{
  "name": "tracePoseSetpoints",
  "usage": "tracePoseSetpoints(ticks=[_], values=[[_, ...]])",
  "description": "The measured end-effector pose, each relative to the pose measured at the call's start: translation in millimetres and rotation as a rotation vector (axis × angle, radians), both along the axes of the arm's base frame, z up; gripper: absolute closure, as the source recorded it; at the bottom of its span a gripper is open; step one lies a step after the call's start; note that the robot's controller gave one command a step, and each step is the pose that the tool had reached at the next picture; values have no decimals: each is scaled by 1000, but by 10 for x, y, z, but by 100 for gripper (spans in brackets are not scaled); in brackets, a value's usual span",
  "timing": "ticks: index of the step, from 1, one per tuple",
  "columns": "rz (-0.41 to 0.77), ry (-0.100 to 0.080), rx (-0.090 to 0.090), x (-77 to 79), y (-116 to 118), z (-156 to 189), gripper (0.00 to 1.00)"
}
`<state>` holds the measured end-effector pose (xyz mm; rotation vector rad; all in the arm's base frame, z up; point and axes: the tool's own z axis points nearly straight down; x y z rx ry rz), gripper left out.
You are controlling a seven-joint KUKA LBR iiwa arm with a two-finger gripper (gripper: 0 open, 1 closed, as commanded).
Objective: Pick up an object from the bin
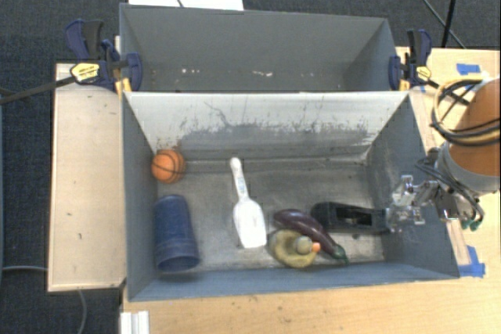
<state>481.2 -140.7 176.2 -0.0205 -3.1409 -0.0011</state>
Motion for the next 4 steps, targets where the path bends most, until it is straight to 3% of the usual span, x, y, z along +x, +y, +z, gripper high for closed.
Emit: tracePoseSetpoints(ticks=[1,2,3,4], values=[[31,-1,0,83,74,-474,0],[31,-3,-1,91,70,-464,0],[-4,-15,-4,112,284,-1026,100],[-2,-15,-4,113,284,-1026,100]])
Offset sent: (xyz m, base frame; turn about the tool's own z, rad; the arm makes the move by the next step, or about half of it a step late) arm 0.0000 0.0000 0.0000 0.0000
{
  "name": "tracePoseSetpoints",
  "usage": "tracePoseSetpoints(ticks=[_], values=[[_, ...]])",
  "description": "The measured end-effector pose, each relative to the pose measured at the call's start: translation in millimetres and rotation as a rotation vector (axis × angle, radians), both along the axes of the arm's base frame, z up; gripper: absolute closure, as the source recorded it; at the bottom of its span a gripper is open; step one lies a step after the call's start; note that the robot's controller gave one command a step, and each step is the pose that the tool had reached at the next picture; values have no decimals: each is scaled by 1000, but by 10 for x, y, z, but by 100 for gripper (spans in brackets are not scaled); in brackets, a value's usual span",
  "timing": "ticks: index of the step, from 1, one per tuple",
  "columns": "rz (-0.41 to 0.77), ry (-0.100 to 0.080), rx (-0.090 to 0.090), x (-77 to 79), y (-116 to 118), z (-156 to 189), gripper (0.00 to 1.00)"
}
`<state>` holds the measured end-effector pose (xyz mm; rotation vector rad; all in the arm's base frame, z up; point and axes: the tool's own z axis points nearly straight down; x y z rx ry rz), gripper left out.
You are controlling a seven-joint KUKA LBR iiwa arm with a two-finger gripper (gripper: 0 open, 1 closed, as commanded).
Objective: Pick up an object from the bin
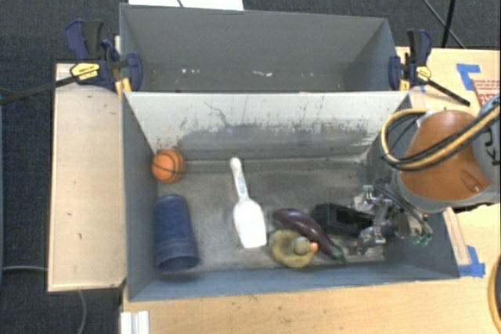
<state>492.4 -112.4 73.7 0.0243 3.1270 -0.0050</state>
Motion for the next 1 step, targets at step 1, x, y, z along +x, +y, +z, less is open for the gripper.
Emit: tracePoseSetpoints(ticks=[1], values=[[37,13,3,-41,219,1537,100]])
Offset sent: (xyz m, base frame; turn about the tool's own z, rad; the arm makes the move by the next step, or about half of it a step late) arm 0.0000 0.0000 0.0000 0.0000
